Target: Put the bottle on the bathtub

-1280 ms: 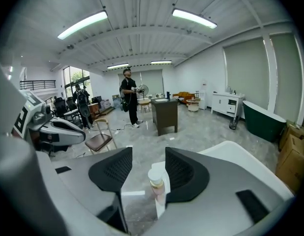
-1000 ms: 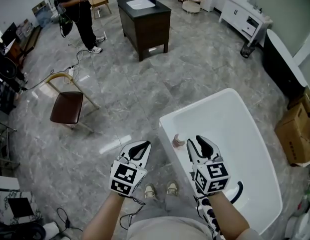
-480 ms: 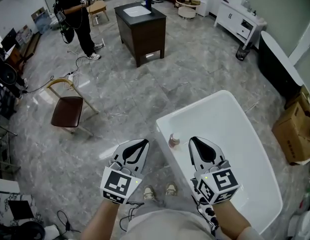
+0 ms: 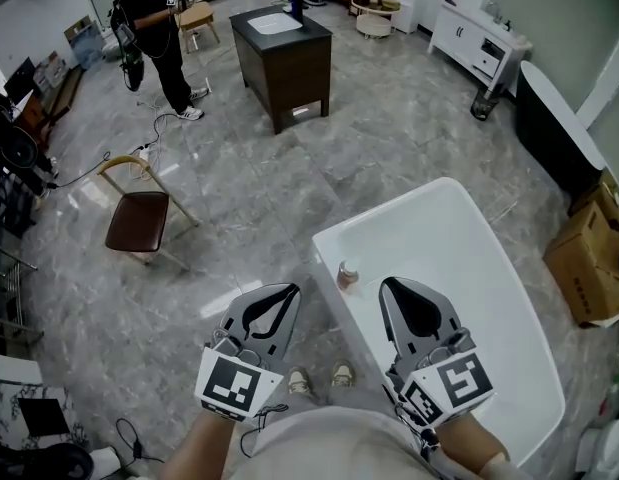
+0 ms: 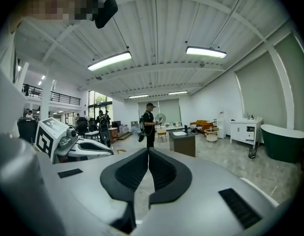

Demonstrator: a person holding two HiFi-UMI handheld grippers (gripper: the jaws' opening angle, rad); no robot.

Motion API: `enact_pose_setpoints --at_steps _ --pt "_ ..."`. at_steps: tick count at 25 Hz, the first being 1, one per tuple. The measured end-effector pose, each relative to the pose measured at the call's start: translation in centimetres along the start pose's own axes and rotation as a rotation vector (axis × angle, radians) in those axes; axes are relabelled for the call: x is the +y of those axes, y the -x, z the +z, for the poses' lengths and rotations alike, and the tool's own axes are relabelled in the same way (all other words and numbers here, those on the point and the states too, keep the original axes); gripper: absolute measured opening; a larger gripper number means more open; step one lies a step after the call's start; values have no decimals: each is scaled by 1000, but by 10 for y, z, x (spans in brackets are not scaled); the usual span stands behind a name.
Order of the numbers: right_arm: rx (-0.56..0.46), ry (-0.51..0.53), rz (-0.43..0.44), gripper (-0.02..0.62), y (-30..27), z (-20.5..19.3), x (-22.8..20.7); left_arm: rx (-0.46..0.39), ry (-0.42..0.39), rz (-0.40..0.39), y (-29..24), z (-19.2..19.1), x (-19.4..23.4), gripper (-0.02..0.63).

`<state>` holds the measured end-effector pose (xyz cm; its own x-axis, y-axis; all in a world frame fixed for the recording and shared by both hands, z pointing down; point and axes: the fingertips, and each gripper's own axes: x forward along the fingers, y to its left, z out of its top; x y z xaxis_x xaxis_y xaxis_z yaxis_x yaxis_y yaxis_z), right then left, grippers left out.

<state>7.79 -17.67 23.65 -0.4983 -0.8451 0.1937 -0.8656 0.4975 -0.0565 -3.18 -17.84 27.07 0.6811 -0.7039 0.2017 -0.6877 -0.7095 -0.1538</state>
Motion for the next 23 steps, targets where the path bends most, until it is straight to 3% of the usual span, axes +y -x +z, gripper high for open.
enact_pose_setpoints --at_steps 4,23 --pt "13 -15 9 32 8 -7 10 13 -45 -1 9 -10 -3 21" --pt "38 13 35 32 -2 -6 13 -2 -28 33 12 8 7 21"
